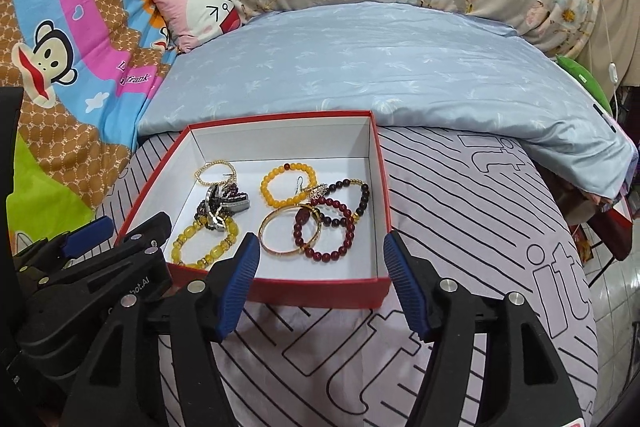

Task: Organize jewelry

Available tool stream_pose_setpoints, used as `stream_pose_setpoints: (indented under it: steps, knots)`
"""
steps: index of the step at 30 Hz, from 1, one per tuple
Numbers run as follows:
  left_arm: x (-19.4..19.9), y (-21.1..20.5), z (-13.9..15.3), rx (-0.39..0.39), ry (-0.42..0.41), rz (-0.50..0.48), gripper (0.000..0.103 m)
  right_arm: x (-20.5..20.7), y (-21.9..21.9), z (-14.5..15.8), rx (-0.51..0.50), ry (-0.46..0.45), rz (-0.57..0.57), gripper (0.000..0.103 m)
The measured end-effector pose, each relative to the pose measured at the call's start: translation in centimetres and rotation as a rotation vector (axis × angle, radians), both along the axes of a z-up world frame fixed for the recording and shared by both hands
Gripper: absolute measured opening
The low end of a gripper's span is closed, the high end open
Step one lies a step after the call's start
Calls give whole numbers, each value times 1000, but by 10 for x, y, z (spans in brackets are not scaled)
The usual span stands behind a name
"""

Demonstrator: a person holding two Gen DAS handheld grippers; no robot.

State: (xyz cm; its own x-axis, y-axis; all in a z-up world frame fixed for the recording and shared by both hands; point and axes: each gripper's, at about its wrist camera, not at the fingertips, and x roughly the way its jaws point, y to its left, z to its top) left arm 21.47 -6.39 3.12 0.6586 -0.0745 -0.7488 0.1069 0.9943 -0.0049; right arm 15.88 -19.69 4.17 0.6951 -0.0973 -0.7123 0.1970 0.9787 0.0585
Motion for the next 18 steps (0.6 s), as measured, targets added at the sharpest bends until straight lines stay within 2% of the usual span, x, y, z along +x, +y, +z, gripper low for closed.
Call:
stream_pose_setpoints:
  steps: [6, 12, 18]
  knots:
    - [-13, 4, 0, 8, -11, 11, 64, -12, 4, 1, -33, -14, -1, 66]
    - [-21, 9, 0, 15, -18, 30, 74, -22, 2, 0, -14, -18, -13, 70]
    - [-26, 9, 1, 22, -20, 36, 74, -28, 3, 1, -8, -21, -15, 71]
